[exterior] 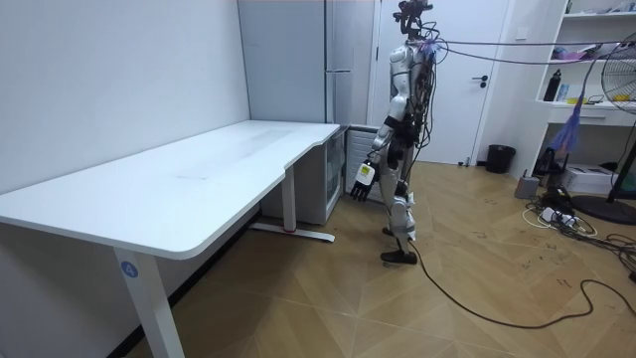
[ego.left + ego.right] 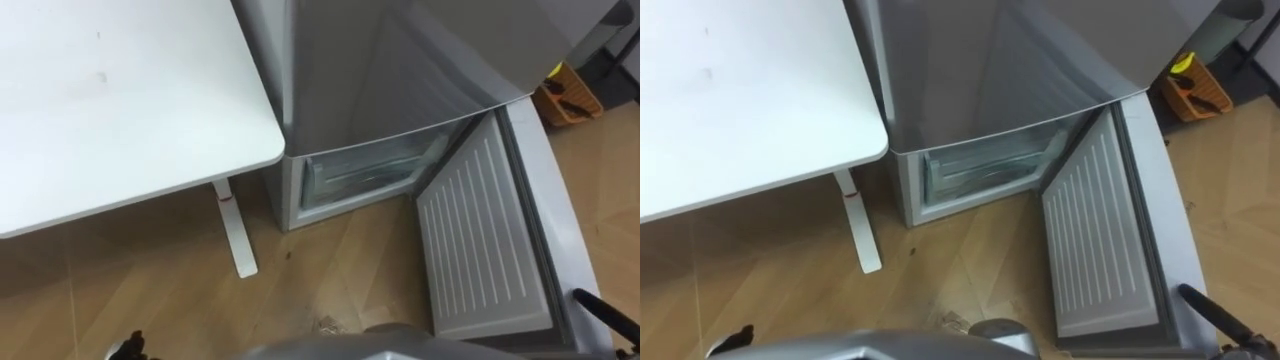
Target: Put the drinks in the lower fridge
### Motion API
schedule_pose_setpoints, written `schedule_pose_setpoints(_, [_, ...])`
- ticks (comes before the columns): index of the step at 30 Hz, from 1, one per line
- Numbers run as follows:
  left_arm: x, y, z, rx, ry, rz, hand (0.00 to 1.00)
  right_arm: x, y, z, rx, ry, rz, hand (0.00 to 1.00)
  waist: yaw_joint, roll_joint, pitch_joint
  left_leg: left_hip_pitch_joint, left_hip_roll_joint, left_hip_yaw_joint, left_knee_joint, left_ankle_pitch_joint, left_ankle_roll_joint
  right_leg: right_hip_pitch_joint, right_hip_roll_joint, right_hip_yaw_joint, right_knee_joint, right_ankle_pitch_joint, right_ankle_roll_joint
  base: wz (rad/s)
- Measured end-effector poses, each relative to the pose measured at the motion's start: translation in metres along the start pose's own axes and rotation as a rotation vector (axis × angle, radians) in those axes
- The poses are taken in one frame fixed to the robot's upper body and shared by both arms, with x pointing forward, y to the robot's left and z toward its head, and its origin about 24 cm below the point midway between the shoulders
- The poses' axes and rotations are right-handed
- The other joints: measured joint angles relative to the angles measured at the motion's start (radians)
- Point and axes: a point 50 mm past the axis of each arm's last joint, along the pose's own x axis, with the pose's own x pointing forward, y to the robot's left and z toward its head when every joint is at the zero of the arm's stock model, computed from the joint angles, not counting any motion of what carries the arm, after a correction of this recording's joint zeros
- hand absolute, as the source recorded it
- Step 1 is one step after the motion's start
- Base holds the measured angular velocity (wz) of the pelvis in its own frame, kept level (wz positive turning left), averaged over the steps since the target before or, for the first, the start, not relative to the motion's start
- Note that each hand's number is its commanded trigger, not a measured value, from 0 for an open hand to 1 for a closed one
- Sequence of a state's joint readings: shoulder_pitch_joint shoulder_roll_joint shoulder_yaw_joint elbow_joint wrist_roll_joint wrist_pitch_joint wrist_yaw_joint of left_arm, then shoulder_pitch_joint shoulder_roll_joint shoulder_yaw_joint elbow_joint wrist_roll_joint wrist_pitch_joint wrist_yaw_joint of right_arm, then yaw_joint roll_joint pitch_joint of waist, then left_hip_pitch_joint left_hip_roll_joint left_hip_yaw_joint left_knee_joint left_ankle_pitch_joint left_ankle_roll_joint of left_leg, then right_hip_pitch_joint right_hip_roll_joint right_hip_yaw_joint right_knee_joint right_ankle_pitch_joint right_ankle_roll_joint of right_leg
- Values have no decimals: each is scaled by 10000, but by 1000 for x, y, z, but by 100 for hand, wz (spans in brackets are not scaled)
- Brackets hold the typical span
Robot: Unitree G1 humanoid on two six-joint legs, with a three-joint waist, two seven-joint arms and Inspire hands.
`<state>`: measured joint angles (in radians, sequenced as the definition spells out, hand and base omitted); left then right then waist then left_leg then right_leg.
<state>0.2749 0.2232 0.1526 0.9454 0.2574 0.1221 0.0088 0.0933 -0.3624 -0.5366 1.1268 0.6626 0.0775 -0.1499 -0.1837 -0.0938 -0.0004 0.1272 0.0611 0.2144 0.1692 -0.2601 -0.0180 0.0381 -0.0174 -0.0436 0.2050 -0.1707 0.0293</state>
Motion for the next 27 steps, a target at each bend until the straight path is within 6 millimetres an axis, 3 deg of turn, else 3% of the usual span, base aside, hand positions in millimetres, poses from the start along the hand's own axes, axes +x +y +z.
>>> schedule_pose_setpoints(3, [1, -2, -3, 9, 201, -86, 0, 0, 1, 0, -25, 23, 59, 0, 7, 103, -27, 3, -3, 0, 47, 5, 0, 1, 0, 10, 1, 1, -1, 0])
schedule_pose_setpoints(10, [2, -1, 2, 83, 69, -119, 0, 0, 6, -6, -75, 278, 535, 0, 37, 23, 12, -3, 1, 56, 14, 4, 1, -51, 7, 42, 11, 13, -18, -4])
schedule_pose_setpoints(14, [4, -5, 18, 494, -311, -436, 0, -4, 17, -7, -1144, 106, 1221, 0, 414, 83, 65, -167, 90, 291, -9, 1, -3, -334, 88, 91, -6, 205, -76, -26])
schedule_pose_setpoints(16, [4, -7, 24, 752, -477, -515, 0, -9, 27, -13, -2022, -64, 1876, 0, 534, 108, 82, -293, 149, 365, 19, 1, -4, -520, 143, -137, -13, 358, -127, -39])
schedule_pose_setpoints(18, [5, -9, 28, 1217, -509, -674, 0, -30, 63, -21, -3469, -648, 4188, 0, 681, 151, 93, -397, 180, 364, 56, 2, -5, -728, 222, -291, -24, 523, -232, -45])
schedule_pose_setpoints(19, [7, -10, 40, 1651, -651, -750, 0, -44, 87, -26, -4205, -993, 5576, 0, 814, 175, 99, -513, 215, 348, 155, 1, -7, -800, 252, -347, -29, 621, -276, -24])
schedule_pose_setpoints(20, [7, -11, 47, 1798, -782, -771, 0, -51, 96, -30, -4493, -1017, 6168, 0, 898, 182, 101, -586, 230, 303, 213, 4, -12, -820, 250, -426, -37, 648, -293, 0])
schedule_pose_setpoints(21, [8, -13, 60, 2039, -1100, -844, 0, -66, 113, -44, -5157, -848, 7494, 0, 1229, 189, 105, -644, 265, 278, 277, 21, -40, -843, 266, -465, -43, 678, -333, 7])
schedule_pose_setpoints(23, [8, -17, 66, 2296, -1283, -950, 0, -84, 129, -59, -5310, -491, 9003, 0, 1552, 237, 95, -644, 318, 242, 289, 57, -104, -833, 322, -502, -48, 715, -392, 6])
schedule_pose_setpoints(25, [7, -24, 66, 2494, -1265, -1110, 0, -104, 152, -71, -5339, -11, 11079, 0, 1700, 435, 75, -669, 334, 115, 288, 102, -146, -819, 327, -643, -50, 729, -418, 18])
schedule_pose_setpoints(27, [6, -32, 74, 2764, -1455, -1159, 0, -142, 187, -85, -6061, 383, 14229, 0, 1927, 667, 60, -780, 287, -116, 280, 203, -170, -822, 248, -959, -75, 681, -488, 35])
